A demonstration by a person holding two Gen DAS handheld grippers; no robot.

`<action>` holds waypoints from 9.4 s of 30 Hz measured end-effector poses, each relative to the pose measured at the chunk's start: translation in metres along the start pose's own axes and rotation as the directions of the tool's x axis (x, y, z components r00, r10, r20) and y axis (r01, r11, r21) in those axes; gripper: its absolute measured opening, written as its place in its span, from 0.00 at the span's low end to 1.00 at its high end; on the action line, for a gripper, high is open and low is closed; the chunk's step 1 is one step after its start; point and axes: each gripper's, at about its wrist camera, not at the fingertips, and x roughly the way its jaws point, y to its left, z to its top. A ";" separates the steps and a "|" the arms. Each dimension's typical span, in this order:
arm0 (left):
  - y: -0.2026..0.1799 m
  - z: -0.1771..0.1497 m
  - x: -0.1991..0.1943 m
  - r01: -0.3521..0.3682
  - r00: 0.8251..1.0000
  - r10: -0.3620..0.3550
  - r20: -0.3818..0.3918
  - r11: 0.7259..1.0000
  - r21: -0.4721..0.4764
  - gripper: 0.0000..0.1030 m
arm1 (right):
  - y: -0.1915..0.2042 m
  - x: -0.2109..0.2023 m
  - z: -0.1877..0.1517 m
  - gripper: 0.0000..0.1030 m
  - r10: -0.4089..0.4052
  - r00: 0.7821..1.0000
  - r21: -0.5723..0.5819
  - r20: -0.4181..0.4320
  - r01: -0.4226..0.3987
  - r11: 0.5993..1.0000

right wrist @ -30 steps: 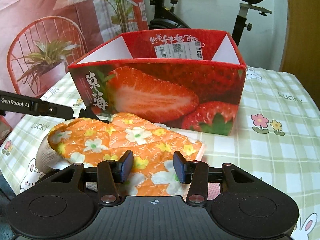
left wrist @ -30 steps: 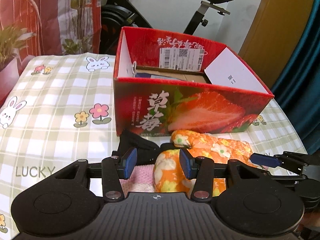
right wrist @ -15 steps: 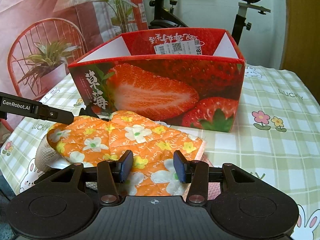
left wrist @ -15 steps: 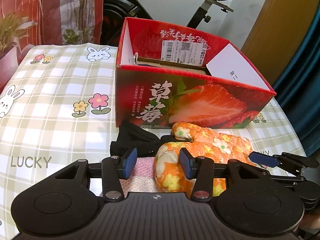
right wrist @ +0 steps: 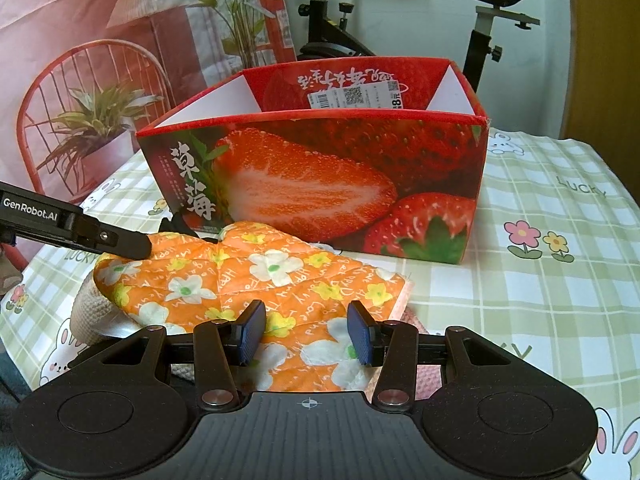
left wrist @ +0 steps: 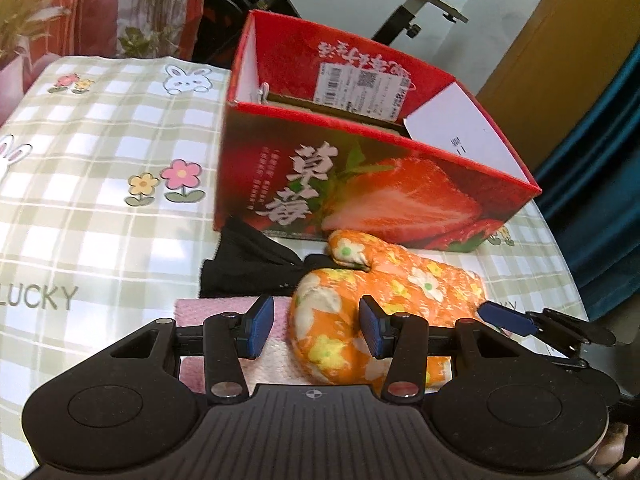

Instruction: Organize soft objects

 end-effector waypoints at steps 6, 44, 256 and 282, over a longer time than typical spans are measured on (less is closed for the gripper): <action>0.003 -0.005 0.011 0.040 0.999 -0.041 -0.030 0.998 -0.040 0.47 | 0.000 0.000 -0.001 0.42 0.002 1.000 0.008 0.005 -0.002 1.000; -0.022 -0.004 -0.046 0.044 0.986 -0.059 0.157 0.994 0.096 0.17 | -0.007 -0.065 0.048 0.08 0.096 0.983 0.000 0.157 -0.097 0.995; -0.042 0.013 -0.125 0.357 0.878 -0.385 0.286 0.923 0.146 0.49 | 0.075 -0.102 0.069 0.43 0.238 0.945 -0.319 0.225 -0.159 0.934; -0.025 0.138 -0.085 0.267 0.857 -0.317 0.406 0.947 0.176 0.49 | 0.077 -0.019 0.204 0.43 0.211 0.903 -0.440 0.374 -0.027 0.898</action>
